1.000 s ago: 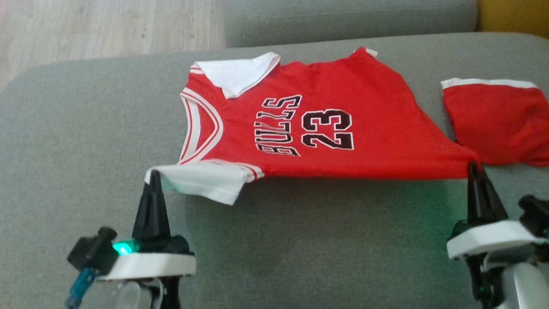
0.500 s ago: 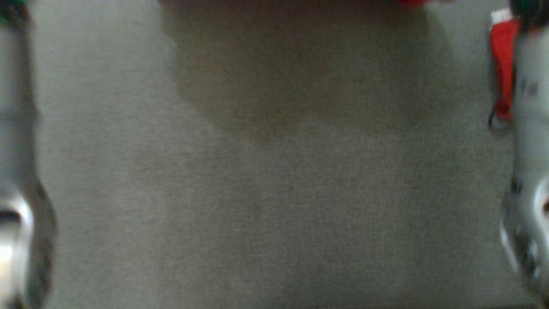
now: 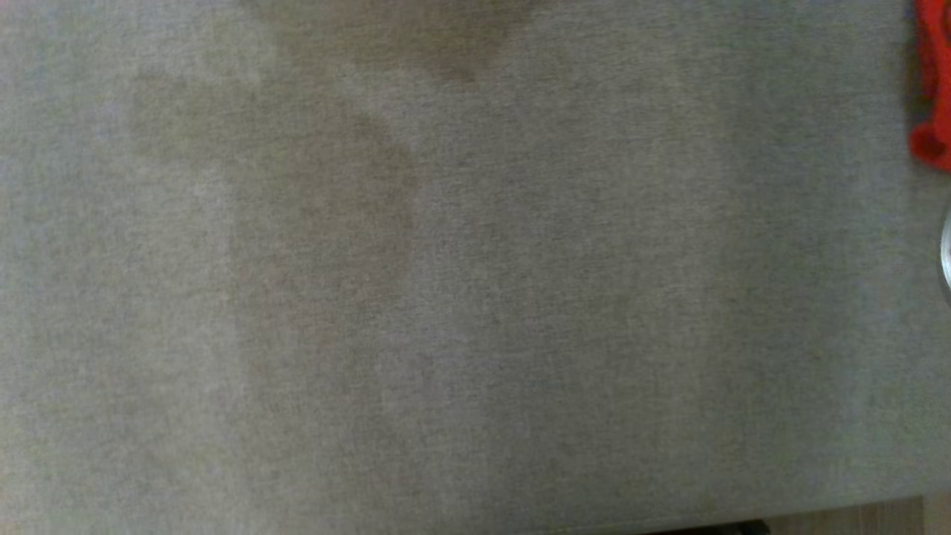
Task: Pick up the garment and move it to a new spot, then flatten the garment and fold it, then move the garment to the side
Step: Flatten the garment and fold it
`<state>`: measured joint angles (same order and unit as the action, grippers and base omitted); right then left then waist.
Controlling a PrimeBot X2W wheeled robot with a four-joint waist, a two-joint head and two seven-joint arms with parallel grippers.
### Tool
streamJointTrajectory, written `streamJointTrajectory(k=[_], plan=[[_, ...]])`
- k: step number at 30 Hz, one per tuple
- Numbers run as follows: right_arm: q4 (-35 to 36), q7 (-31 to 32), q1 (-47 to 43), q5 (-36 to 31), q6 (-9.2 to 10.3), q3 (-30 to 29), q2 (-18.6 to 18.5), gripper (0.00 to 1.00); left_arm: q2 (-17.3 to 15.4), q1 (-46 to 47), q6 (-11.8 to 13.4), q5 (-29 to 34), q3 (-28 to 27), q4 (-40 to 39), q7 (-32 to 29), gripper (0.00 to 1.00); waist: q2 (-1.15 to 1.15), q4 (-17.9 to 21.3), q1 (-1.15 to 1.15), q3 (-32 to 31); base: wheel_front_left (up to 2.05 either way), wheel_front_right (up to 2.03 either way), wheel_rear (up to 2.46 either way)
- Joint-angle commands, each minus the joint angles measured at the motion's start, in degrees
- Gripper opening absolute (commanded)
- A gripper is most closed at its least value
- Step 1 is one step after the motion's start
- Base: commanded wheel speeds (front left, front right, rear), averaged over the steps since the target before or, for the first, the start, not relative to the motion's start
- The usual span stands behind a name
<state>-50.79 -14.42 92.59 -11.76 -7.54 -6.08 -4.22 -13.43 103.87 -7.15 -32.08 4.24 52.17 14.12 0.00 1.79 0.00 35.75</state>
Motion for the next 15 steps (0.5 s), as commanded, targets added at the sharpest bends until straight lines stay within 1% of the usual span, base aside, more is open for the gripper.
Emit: streamJointTrajectory(k=[1, 4, 7, 11, 15], plan=[[1.3, -0.21, 2.01, -0.09, 0.05, -0.13, 1.3, 0.0, -1.95, 2.22, -0.26, -0.13, 0.64, -1.62, 0.17, 0.0, 0.0, -0.65, 0.0, 0.63, 0.0, 0.0, 0.0], [-1.55, -0.5, 0.68, -0.77, 0.05, -0.59, 1.32, 0.0, -1.45, 0.13, -0.31, -2.21, 4.89, -2.26, 0.6, 0.0, 0.0, -1.34, 0.0, 1.49, 0.0, 0.0, 0.0], [-3.51, -0.55, -1.27, -2.27, 0.05, -2.14, 1.33, 0.0, -2.02, -3.37, -0.32, -5.22, 8.54, -3.22, 0.76, 0.0, 0.0, -2.39, 0.0, 2.26, 0.0, 0.0, 0.0], [-7.54, -0.56, -5.89, -4.71, 0.05, -2.62, 0.98, 0.0, -3.82, -10.54, -0.33, -9.27, 12.67, -5.74, 0.84, 0.0, 0.0, -3.63, 0.0, 1.11, 0.0, 0.0, 0.0], [-14.07, -0.13, -10.68, -5.39, 0.05, -2.27, -0.89, 0.0, -5.97, -20.25, -0.33, -13.08, 15.71, -9.21, 0.86, 0.0, 0.0, -4.55, 0.0, -2.05, 0.0, 0.0, 0.0]])
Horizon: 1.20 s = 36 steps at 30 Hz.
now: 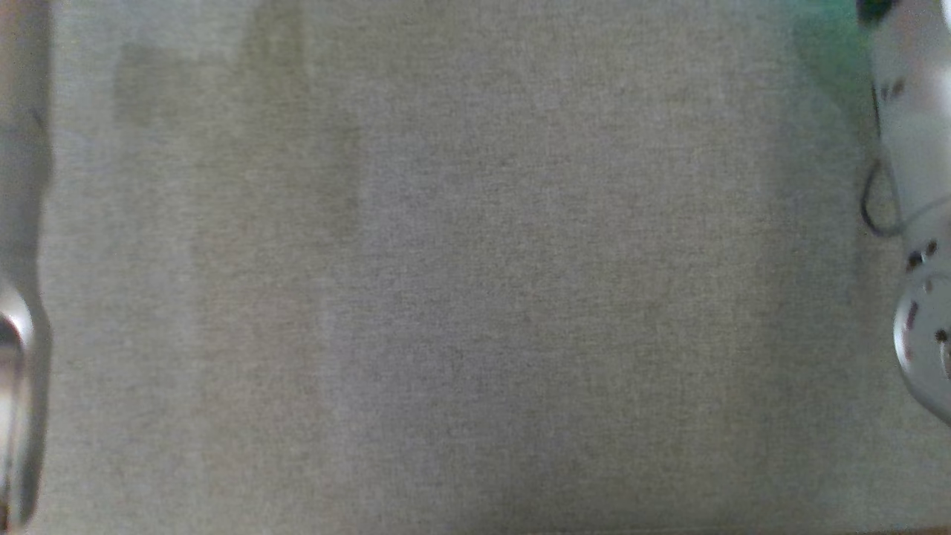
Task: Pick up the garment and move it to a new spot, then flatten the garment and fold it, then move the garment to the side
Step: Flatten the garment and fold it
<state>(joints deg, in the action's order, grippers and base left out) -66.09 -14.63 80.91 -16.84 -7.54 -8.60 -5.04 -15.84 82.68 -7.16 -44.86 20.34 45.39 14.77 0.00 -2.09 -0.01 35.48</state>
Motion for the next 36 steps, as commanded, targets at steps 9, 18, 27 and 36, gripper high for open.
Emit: streamJointTrajectory(k=[9, 18, 27, 36], plan=[[-7.29, 1.58, -10.6, 2.3, 0.05, 7.52, -2.0, 0.0, -10.22, -21.78, -0.32, -7.32, 8.34, -10.23, 0.22, 0.0, 0.0, -1.99, 0.01, -11.84, 0.0, 0.0, 0.0], [-7.84, 5.3, -24.03, 12.66, 0.05, 18.22, -2.89, 0.0, -14.28, -37.88, -0.33, -11.83, 18.0, -15.11, -0.51, 0.0, 0.0, -3.76, 0.01, -21.13, 0.0, 0.0, 0.0], [-6.29, 10.53, -34.69, 26.56, 0.05, 31.67, -4.48, 0.0, -16.72, -50.22, -0.33, -14.8, 23.18, -18.88, -1.15, 0.0, 0.0, -4.07, 0.01, -28.33, 0.0, 0.0, 0.0], [13.29, 21.16, -46.77, 46.73, 0.05, 47.11, -15.51, 0.0, -20.12, -61.16, 1.34, -16.07, 26.55, -26.85, -3.54, 0.0, 0.0, -3.84, 0.01, -33.44, 0.0, 0.0, 0.0]])
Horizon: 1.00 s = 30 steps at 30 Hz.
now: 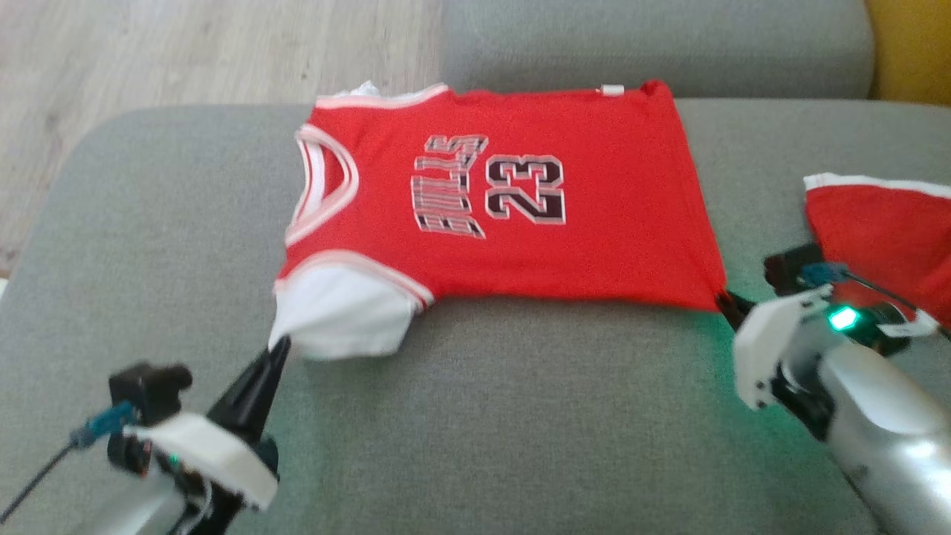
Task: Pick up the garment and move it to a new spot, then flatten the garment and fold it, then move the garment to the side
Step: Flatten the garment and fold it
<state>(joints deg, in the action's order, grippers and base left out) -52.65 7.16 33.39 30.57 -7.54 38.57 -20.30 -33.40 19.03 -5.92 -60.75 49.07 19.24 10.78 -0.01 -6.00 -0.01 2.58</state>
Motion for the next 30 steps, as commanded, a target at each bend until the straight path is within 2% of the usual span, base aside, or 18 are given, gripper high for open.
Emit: streamJointTrajectory(k=[1, 8, 16, 22, 30], plan=[[2.61, 0.66, -0.42, 1.56, 0.05, 1.13, -2.2, 0.0, -3.05, 1.46, 0.48, -0.63, -2.14, -1.82, 0.13, 0.0, 0.01, 0.12, 0.01, -1.01, 0.0, 0.0, 0.0], [19.6, 8.99, -7.71, 13.51, 0.05, 5.46, -13.81, 0.0, -7.24, -5.28, 3.53, -3.39, -2.63, -9.58, -0.61, 0.0, 0.01, 0.84, 0.01, -3.65, 0.0, 0.0, 0.0], [34.31, 17.39, -16.42, 21.14, 0.05, 4.59, -21.58, 0.0, -11.58, -11.48, 5.57, -6.08, -3.19, -16.85, -0.76, 0.0, 0.01, 1.55, 0.01, -4.79, 0.0, 0.0, 0.0], [40.47, 20.52, -19.95, 21.53, 0.05, 0.81, -23.51, 0.0, -13.3, -11.77, 6.62, -5.46, -3.67, -19.79, -0.63, 0.0, 0.01, 1.52, 0.01, -4.22, 0.0, 0.0, 0.0], [43.13, 24.5, -18.01, 17.44, 0.05, -4.76, -21.6, 0.0, -14.24, -6.06, 6.25, -2.71, -4.07, -20.08, -3.07, 0.0, 0.01, 1.53, 0.01, -0.49, 0.0, 0.0, 0.0]])
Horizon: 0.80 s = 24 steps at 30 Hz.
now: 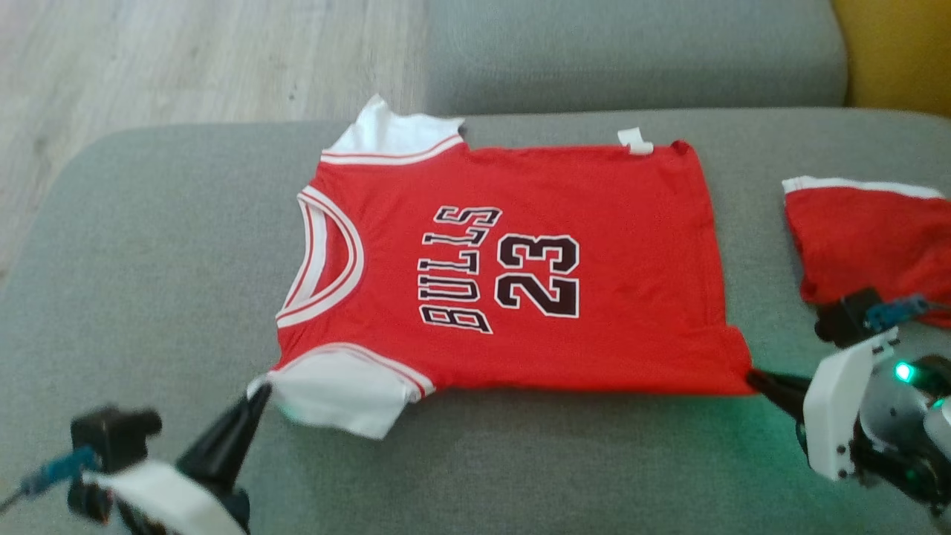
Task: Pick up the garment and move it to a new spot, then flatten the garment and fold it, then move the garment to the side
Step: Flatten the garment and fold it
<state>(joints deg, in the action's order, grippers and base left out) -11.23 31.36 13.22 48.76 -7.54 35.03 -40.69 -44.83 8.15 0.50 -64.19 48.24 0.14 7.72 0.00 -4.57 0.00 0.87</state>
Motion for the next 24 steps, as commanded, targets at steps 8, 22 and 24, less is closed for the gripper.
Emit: streamJointTrajectory(k=[8, 22, 24], plan=[[-0.2, 3.97, 7.32, -4.14, 0.05, -5.12, 3.06, 0.0, -2.19, 14.4, -2.75, 2.73, -3.6, 2.56, -4.74, 0.0, 0.0, 0.99, 0.0, 5.77, 0.0, 0.0, 0.0], [-7.56, 8.69, 17.02, -6.7, 0.05, -7.37, 11.09, 0.0, 0.46, 29.63, -6.65, 5.45, -3.32, 14.5, -10.07, 0.0, 0.0, 3.37, 0.0, 11.33, 0.0, 0.0, 0.0], [-8.23, 8.74, 18.28, -7.03, 0.05, -7.14, 11.66, 0.0, 0.69, 31.1, -7.07, 5.83, -2.68, 15.77, -10.79, 0.0, 0.0, 3.65, 0.0, 12.12, 0.0, 0.0, 0.0]])
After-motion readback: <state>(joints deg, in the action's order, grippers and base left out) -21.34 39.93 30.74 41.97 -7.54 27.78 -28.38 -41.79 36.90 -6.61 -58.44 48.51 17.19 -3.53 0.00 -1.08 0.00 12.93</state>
